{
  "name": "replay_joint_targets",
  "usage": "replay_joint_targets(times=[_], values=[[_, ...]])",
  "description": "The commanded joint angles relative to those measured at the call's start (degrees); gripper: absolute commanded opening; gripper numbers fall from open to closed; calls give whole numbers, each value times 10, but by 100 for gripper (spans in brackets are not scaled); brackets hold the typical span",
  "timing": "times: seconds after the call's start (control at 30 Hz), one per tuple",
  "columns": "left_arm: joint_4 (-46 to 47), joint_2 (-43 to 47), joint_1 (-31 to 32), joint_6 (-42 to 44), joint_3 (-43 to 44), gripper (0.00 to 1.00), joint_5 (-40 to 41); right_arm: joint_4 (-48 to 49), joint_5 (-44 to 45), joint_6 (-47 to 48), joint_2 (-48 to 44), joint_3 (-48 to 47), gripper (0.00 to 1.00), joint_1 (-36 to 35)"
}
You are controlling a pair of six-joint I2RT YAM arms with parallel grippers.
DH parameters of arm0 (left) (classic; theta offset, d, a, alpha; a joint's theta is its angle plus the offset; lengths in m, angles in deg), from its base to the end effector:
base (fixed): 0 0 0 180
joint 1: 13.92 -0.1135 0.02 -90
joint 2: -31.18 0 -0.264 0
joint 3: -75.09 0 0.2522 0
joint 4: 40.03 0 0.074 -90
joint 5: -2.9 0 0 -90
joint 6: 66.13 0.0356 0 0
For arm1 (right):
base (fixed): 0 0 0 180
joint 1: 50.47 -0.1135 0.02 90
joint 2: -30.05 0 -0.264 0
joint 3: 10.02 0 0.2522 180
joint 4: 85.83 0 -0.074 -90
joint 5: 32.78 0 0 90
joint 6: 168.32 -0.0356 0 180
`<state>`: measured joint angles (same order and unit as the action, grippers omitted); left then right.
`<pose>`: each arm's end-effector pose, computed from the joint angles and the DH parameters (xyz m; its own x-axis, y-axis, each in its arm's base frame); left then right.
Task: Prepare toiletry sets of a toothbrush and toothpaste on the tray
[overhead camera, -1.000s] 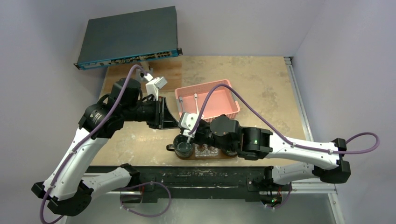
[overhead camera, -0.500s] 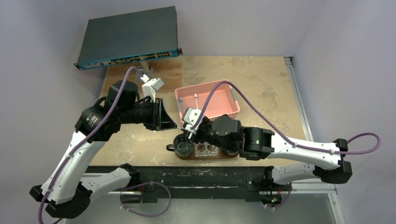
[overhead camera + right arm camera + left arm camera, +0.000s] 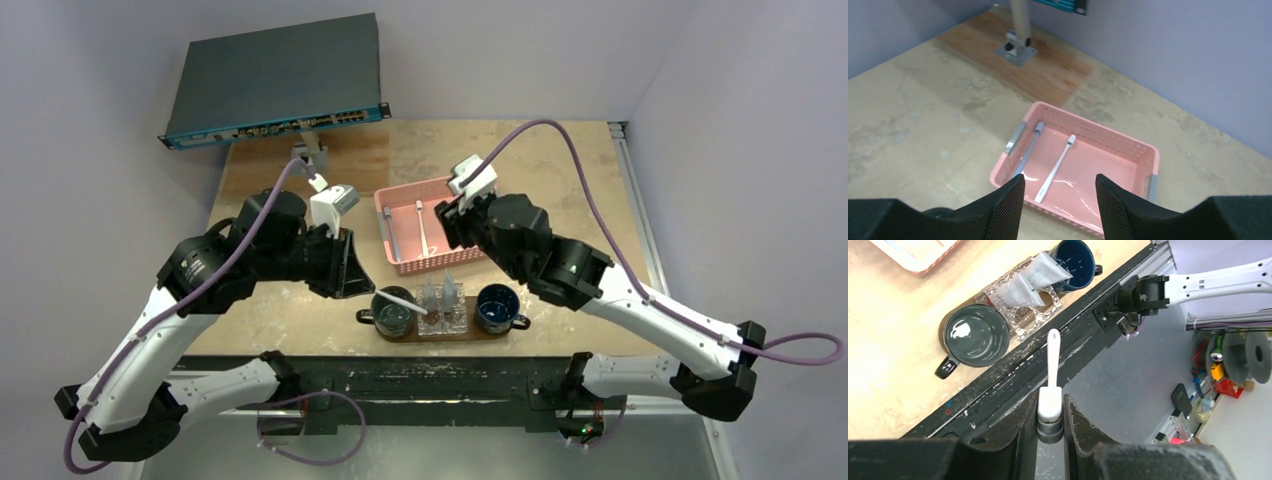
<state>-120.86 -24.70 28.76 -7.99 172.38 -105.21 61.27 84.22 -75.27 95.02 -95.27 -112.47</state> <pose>0.0986 -0.1060 0.4304 -0.8298 0.0827 -0.5519 0.4508 0.6824 -0.5754 0.1307 0.2114 0.4170 -0.0716 -0.2357 -0.9692 -0.5834 0.7981 -0.1510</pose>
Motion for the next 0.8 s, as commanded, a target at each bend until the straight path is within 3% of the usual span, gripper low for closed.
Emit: replay_joint_targets(times=[0.0, 0.1, 0.33, 0.77], values=[[-16, 7, 45, 1, 24, 0, 75, -33, -8, -64, 0, -50, 58, 88], [-16, 2, 89, -10, 24, 0, 116, -69, -48, -83, 23, -86, 61, 158], [-16, 8, 148, -17, 27, 0, 208, -86, -162, -141, 116, -146, 57, 282], [1, 1, 212, -34, 15, 0, 273, 9, -186, -185, 174, -107, 57, 361]])
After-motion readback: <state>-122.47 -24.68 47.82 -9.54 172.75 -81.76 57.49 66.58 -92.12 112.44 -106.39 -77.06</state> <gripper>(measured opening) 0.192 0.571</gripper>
